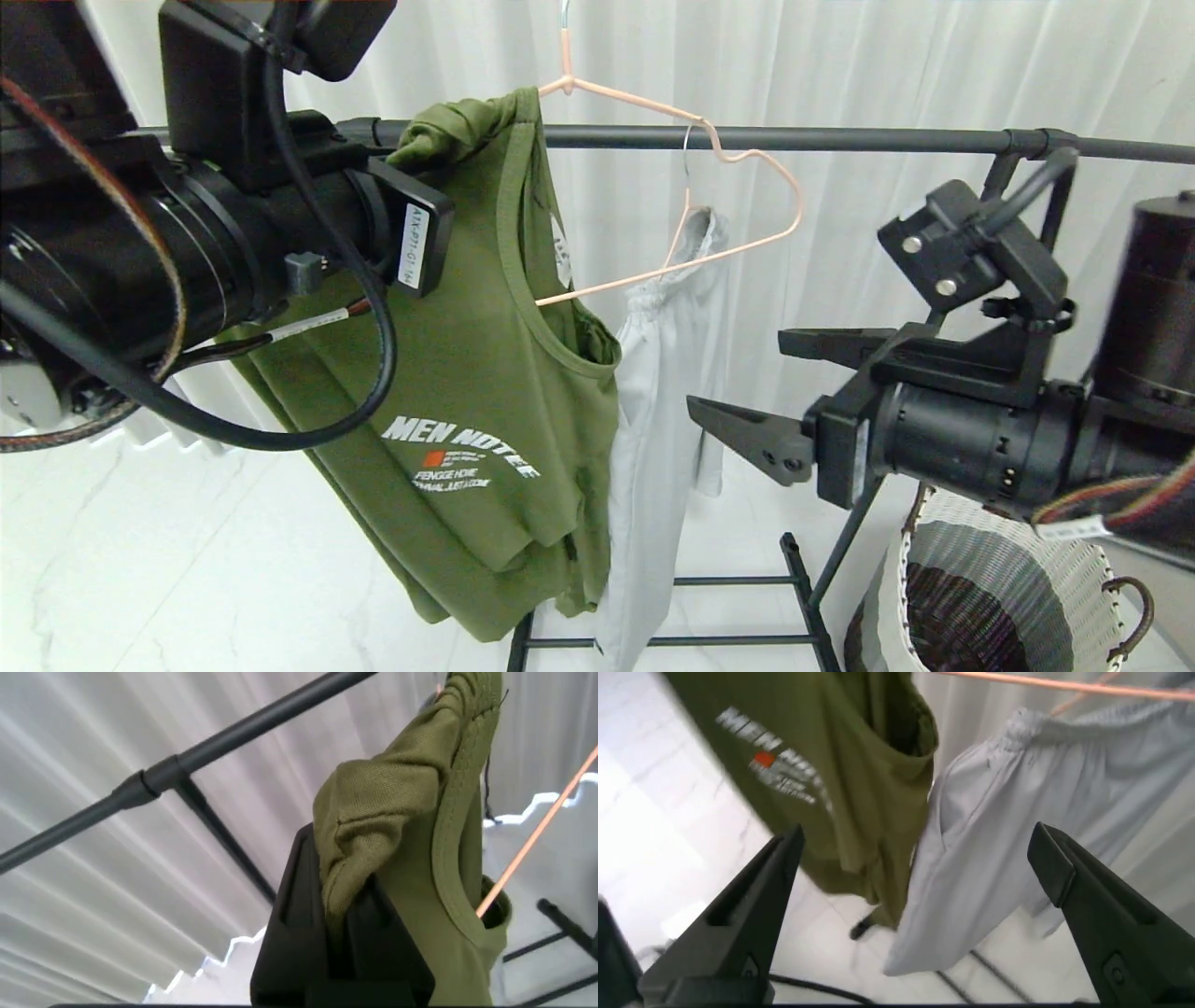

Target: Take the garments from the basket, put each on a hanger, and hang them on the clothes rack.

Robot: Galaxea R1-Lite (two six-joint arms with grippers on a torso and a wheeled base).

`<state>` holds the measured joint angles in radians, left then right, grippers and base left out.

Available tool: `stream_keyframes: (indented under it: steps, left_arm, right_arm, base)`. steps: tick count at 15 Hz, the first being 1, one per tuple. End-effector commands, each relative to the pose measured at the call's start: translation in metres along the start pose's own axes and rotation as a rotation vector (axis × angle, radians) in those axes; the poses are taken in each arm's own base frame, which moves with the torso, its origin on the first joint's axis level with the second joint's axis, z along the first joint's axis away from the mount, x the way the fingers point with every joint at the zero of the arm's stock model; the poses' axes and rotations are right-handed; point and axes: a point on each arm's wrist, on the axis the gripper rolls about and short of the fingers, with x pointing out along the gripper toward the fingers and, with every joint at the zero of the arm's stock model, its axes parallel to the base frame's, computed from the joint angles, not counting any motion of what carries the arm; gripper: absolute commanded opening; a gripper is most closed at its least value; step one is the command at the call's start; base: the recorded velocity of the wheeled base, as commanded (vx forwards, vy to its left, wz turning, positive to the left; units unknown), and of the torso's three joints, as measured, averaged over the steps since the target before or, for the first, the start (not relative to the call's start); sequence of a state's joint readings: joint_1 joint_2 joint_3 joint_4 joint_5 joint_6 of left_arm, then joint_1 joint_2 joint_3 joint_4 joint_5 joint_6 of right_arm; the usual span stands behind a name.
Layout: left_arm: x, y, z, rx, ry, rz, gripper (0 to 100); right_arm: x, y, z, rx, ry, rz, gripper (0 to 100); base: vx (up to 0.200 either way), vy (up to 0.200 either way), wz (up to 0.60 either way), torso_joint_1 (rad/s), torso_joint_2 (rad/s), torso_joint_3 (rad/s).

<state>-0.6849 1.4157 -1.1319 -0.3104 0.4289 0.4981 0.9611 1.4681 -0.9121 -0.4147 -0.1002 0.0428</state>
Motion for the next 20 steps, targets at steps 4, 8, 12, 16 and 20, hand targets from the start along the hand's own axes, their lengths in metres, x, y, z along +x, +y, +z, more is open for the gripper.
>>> stream_keyframes:
  steps: [4, 8, 12, 16, 20]
  left_arm:
    - [-0.003, -0.004, 0.008, -0.01, -0.054, -0.011, 0]
    - [-0.009, -0.012, 0.015, -0.015, -0.084, -0.047, 0]
    - [-0.012, -0.013, 0.021, -0.021, -0.104, -0.058, 0]
    - [-0.012, -0.012, 0.022, -0.022, -0.106, -0.054, 0]
    - [-0.011, -0.011, 0.022, -0.022, -0.104, -0.048, 0]
  right_arm:
    - [0.051, 0.006, -0.009, 0.043, 0.049, -0.036, 100]
    - [0.06, 0.006, -0.019, 0.042, 0.08, -0.077, 100]
    - [0.063, 0.002, -0.028, 0.072, 0.105, -0.154, 100]
    - [0.058, -0.016, -0.042, 0.067, 0.147, -0.277, 100]
    - [0.051, -0.027, -0.044, 0.069, 0.15, -0.319, 0]
  base:
    - [0.0, 0.0, 0.0, 0.0, 0.0, 0.0]
    - [0.0, 0.0, 0.0, 0.0, 0.0, 0.0]
    - [0.0, 0.0, 0.0, 0.0, 0.0, 0.0]
    - [0.0, 0.0, 0.0, 0.0, 0.0, 0.0]
    - [0.0, 0.0, 0.0, 0.0, 0.0, 0.0]
